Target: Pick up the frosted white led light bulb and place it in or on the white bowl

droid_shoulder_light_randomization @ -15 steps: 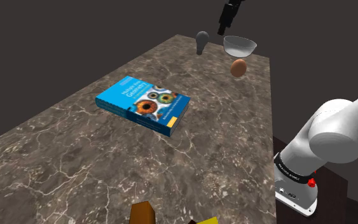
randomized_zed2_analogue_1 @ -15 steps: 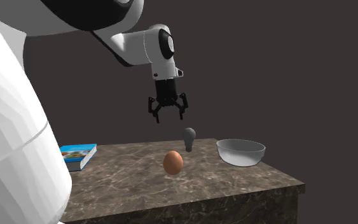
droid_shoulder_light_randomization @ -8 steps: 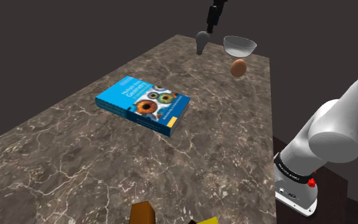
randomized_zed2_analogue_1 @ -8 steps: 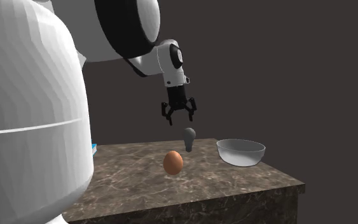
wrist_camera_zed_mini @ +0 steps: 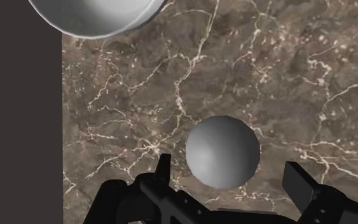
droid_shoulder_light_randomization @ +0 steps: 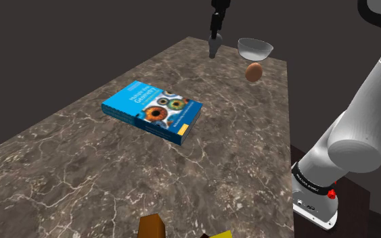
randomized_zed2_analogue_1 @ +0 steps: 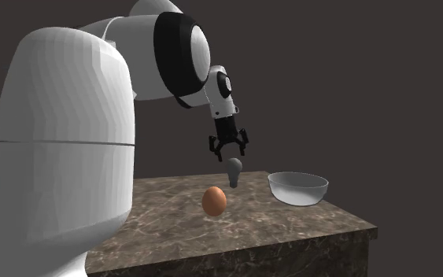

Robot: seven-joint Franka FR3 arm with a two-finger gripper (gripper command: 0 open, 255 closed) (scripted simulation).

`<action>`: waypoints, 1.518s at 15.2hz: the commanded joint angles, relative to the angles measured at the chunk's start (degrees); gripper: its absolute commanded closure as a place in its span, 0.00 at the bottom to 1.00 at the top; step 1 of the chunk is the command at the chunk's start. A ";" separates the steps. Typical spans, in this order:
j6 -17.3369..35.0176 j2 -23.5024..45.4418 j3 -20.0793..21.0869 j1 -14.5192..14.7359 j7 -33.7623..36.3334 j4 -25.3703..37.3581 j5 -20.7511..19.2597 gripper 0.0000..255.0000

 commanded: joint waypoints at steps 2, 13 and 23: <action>2.17 0.33 -0.14 -0.21 -0.04 -1.79 -0.03 0.00; 3.34 0.41 -0.21 -0.31 -0.01 -2.87 -0.05 1.00; 2.58 0.43 -0.21 -0.31 -0.14 -2.07 -0.01 1.00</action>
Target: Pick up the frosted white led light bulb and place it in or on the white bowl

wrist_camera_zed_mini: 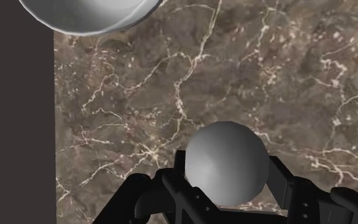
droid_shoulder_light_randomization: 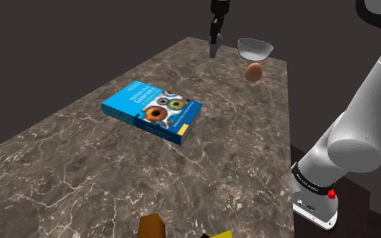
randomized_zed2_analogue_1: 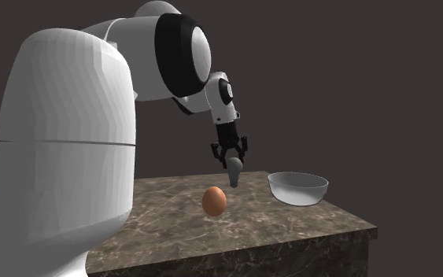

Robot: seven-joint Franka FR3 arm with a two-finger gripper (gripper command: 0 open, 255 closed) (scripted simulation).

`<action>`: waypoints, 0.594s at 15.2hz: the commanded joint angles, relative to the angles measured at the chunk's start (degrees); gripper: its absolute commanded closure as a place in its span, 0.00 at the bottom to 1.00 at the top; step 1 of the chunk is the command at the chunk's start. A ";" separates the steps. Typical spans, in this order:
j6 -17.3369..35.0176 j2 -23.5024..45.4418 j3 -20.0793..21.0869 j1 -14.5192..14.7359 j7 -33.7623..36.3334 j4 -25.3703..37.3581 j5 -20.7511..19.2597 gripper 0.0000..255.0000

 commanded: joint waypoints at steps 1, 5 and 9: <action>-1.20 0.07 0.00 0.00 -0.20 1.30 0.06 1.00; -4.34 0.39 0.01 0.01 -0.72 4.79 0.22 1.00; -7.57 0.96 0.00 -0.01 -1.27 8.63 0.38 1.00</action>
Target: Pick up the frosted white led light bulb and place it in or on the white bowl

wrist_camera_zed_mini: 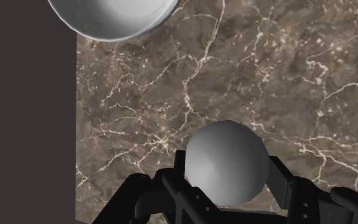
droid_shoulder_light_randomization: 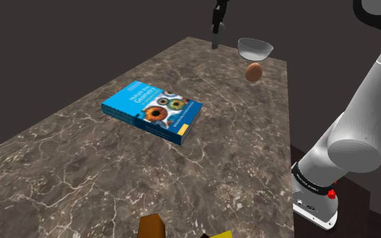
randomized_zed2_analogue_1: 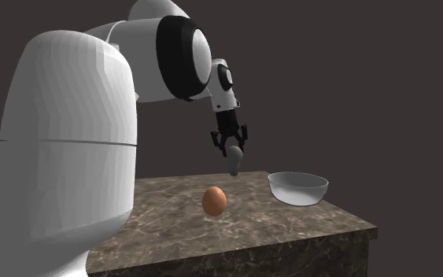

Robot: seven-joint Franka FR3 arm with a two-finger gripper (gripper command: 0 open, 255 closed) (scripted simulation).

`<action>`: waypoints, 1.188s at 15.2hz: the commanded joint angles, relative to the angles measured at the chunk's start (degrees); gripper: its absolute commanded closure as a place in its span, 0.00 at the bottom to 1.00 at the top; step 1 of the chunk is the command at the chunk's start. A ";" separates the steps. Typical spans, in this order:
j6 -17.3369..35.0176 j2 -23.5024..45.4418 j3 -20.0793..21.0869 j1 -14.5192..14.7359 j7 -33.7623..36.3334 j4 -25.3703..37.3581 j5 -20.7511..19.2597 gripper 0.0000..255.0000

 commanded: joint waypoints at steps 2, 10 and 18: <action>-2.49 0.69 -0.03 -0.06 -0.47 3.21 0.16 1.00; -9.60 3.13 -0.10 -0.21 -1.74 12.85 0.56 1.00; -16.42 5.87 -0.64 -1.29 -4.18 22.71 1.12 1.00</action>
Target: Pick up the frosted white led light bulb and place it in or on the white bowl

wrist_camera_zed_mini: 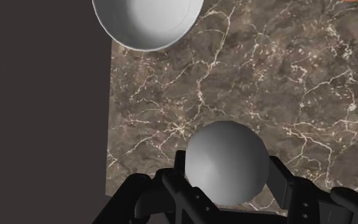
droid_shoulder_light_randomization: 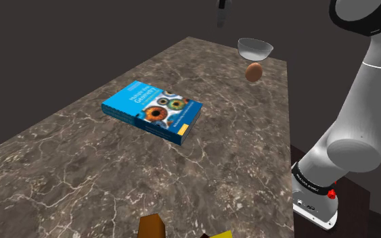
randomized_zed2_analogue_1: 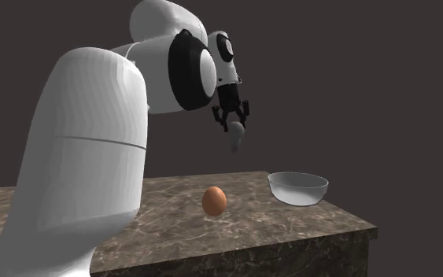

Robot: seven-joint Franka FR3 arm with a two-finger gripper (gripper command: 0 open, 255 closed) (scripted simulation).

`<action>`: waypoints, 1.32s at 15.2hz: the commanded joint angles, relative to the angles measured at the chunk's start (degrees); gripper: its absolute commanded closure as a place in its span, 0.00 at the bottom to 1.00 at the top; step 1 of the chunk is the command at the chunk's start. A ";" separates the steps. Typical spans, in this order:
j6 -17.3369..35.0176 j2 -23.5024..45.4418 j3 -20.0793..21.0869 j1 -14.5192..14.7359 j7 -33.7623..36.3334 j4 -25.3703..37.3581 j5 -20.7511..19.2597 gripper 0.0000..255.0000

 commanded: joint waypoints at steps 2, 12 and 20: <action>0.45 -2.16 -1.05 -1.96 -2.97 -2.09 0.23 1.00; 1.60 -6.45 -6.01 -9.81 -15.51 -5.58 1.86 1.00; 3.08 -6.98 -8.74 -14.09 -22.18 -6.74 3.14 1.00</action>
